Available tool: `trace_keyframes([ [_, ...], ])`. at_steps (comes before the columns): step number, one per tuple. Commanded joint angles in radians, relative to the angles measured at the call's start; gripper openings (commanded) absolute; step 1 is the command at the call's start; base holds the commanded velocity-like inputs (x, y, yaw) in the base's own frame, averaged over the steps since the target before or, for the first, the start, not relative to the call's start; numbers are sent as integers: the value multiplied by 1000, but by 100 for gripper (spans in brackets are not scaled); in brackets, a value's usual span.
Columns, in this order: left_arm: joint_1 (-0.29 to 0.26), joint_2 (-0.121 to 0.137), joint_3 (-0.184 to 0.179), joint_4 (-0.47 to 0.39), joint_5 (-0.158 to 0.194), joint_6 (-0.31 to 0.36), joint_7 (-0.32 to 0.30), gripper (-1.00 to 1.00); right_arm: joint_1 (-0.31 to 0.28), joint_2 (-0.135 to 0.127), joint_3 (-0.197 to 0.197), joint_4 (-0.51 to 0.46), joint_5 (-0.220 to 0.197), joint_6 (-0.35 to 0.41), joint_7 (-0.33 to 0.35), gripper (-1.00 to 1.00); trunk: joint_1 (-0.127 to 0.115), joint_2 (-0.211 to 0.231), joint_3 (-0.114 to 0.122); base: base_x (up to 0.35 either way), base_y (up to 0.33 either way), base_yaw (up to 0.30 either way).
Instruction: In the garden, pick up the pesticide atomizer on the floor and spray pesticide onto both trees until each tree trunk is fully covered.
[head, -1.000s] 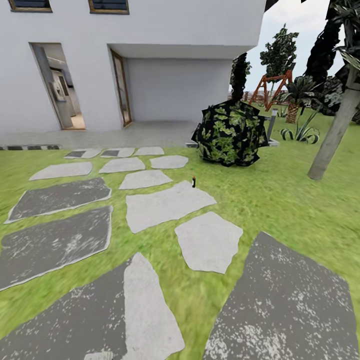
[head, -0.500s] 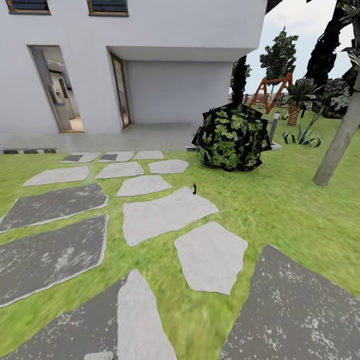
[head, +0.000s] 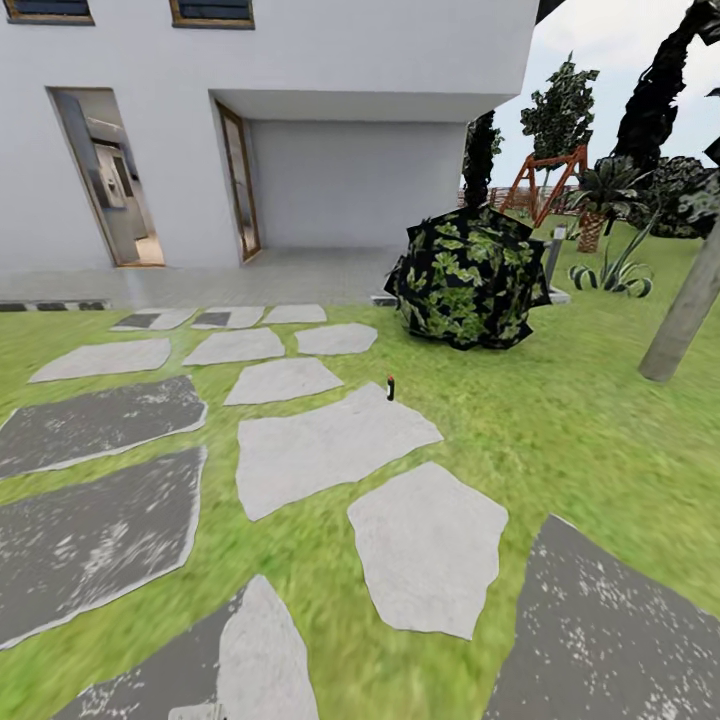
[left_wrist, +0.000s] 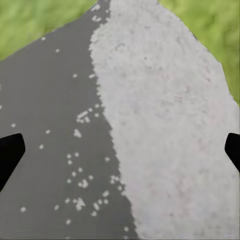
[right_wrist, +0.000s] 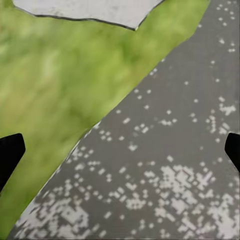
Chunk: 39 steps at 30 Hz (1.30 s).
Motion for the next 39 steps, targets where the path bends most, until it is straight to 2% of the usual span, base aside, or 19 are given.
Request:
trace_keyframes([
  [1,0,0,0,0,0,0,0,100,0,0,0,1,1,0,0,100,0,0,0,343,0,0],
  [25,0,0,0,0,0,0,0,100,0,0,0,4,1,0,0,100,0,0,0,343,-1,0],
  [39,0,3,1,0,1,0,0,100,0,0,0,6,3,0,0,100,0,0,0,343,-67,0],
])
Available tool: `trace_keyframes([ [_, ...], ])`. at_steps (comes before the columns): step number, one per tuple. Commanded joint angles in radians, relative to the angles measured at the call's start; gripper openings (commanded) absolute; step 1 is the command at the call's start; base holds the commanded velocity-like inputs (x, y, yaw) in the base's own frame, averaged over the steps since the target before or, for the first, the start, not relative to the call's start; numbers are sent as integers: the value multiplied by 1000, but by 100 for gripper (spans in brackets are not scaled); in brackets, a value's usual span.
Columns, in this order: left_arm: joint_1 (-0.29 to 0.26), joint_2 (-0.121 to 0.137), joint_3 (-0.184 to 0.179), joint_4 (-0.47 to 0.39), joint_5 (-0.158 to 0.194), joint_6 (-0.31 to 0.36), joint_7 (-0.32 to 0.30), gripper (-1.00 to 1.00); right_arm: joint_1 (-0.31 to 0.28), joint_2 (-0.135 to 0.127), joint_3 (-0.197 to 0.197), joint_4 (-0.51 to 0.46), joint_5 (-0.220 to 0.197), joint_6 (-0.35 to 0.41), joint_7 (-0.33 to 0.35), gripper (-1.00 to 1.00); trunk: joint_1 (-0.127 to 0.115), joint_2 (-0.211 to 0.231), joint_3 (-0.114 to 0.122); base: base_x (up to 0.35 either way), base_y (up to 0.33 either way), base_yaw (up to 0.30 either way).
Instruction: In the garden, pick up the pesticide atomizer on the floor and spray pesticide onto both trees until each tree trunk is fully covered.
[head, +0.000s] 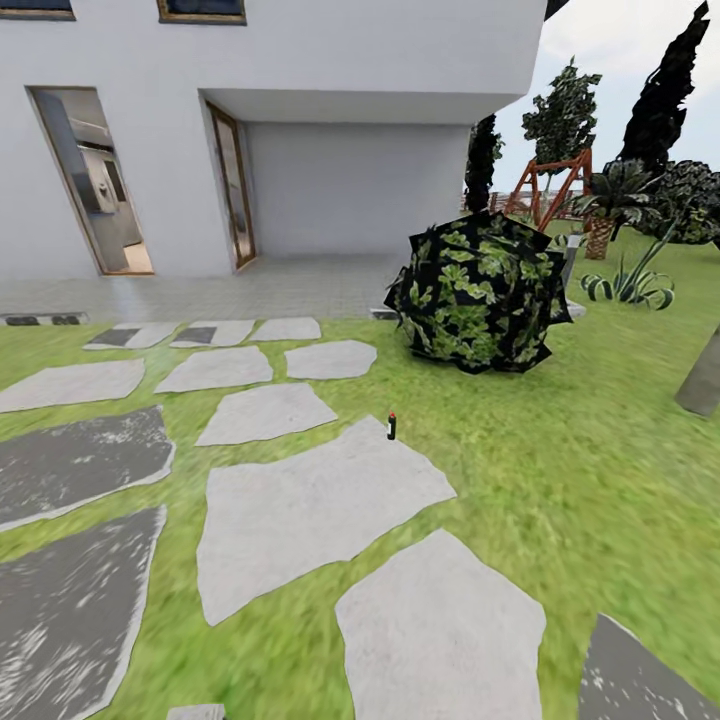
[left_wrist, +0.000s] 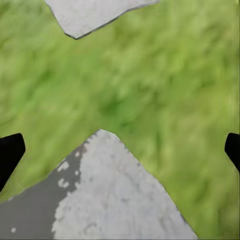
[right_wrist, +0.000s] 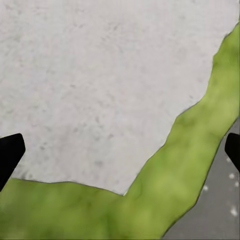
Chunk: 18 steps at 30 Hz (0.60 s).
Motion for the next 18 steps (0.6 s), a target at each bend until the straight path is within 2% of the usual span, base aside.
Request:
trace_keyframes([
  [1,0,0,0,-1,0,0,0,100,0,0,0,0,0,0,0,100,0,0,0,343,-6,0],
  [18,0,-2,0,0,0,0,0,100,0,-2,2,0,0,0,0,100,0,0,0,343,95,0],
])
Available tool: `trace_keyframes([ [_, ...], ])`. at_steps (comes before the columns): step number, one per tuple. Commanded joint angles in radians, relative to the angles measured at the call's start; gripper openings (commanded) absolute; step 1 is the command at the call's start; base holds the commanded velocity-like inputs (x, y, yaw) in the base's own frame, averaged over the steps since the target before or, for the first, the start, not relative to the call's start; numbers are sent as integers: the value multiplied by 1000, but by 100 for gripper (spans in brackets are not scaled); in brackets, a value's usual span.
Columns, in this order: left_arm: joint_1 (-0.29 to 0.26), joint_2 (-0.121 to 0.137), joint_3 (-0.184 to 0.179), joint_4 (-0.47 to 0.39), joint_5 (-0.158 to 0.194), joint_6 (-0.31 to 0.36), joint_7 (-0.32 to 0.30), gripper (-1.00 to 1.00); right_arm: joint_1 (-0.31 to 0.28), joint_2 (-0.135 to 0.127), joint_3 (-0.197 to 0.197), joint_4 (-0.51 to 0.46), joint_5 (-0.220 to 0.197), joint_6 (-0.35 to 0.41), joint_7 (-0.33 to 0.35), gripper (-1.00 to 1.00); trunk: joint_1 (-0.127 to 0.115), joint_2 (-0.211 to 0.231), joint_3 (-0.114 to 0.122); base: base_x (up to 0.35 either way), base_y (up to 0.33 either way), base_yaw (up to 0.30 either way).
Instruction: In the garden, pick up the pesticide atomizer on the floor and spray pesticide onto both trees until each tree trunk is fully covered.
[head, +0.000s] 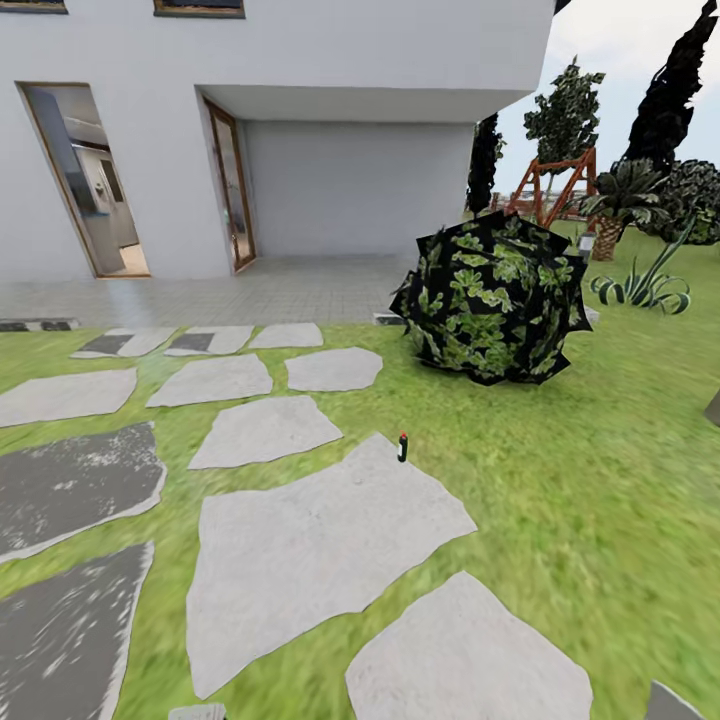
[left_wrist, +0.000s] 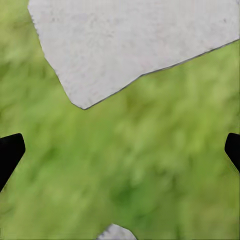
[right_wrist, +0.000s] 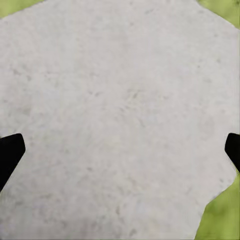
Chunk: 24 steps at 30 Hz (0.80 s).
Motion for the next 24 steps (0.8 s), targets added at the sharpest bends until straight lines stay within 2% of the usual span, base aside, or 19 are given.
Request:
trace_keyframes([
  [1,0,0,0,0,0,0,0,100,0,0,0,0,0,0,0,100,0,0,0,342,121,0],
  [24,0,2,0,-1,0,0,0,100,0,0,-1,-3,-1,0,2,100,0,0,0,328,169,0],
])
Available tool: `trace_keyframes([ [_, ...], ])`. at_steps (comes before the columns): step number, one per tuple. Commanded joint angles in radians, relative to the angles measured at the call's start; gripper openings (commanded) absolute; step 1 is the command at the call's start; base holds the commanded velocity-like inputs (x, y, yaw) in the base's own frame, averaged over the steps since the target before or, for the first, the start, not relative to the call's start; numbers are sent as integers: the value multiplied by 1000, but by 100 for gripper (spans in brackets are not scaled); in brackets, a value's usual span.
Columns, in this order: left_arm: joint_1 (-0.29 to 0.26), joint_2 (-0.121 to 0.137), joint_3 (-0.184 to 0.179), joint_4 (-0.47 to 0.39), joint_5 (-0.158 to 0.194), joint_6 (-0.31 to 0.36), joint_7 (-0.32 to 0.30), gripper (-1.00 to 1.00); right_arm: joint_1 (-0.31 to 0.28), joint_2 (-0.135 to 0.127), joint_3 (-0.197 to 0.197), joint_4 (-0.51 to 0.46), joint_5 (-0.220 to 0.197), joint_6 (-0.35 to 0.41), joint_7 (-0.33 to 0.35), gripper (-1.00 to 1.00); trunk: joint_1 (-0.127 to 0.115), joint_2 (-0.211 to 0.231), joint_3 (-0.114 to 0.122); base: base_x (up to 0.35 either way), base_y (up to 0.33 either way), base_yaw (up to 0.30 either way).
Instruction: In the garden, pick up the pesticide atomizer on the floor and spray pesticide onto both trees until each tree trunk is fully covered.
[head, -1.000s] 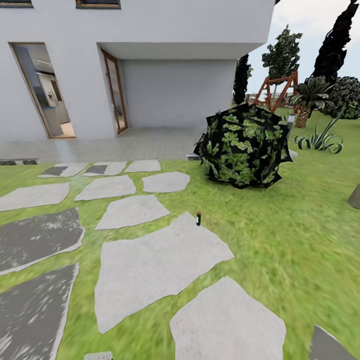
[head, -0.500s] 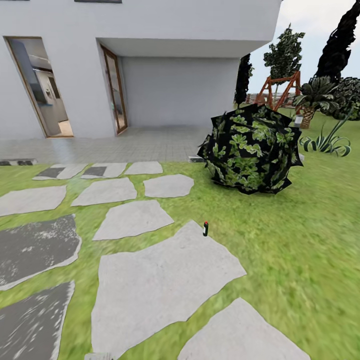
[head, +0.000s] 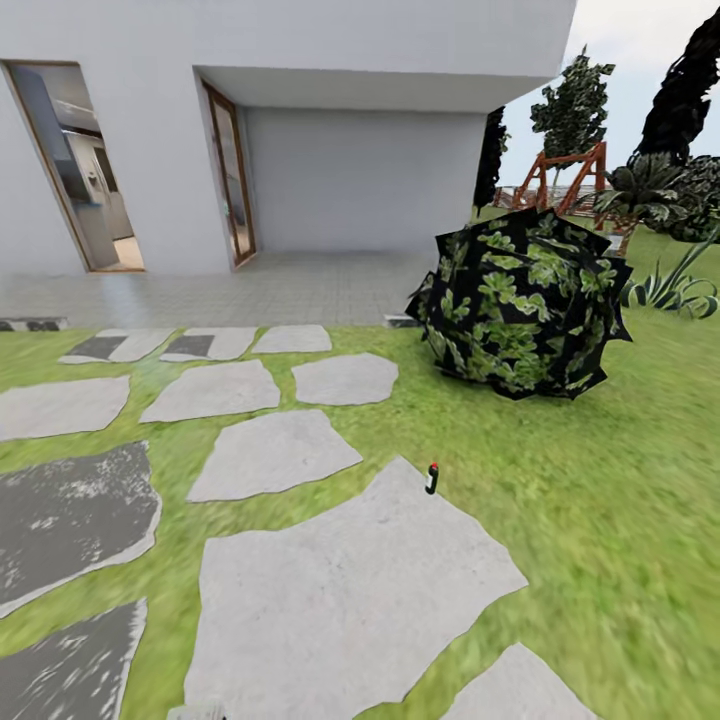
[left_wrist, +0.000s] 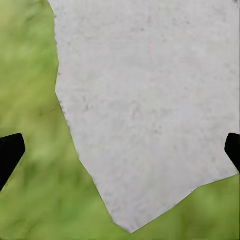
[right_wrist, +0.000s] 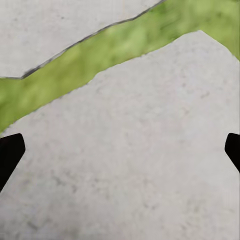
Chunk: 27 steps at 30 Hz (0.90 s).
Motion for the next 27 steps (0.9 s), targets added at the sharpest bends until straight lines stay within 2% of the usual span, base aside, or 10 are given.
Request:
trace_keyframes([
  [1,0,0,0,0,0,0,0,100,0,0,1,-1,0,1,1,100,0,0,0,309,200,0],
  [17,0,0,0,1,0,0,0,100,0,0,-2,1,0,0,-2,100,0,0,0,306,205,-8],
  [27,0,0,0,1,0,0,0,100,0,0,-2,1,0,0,-2,100,0,0,0,303,213,-213],
])
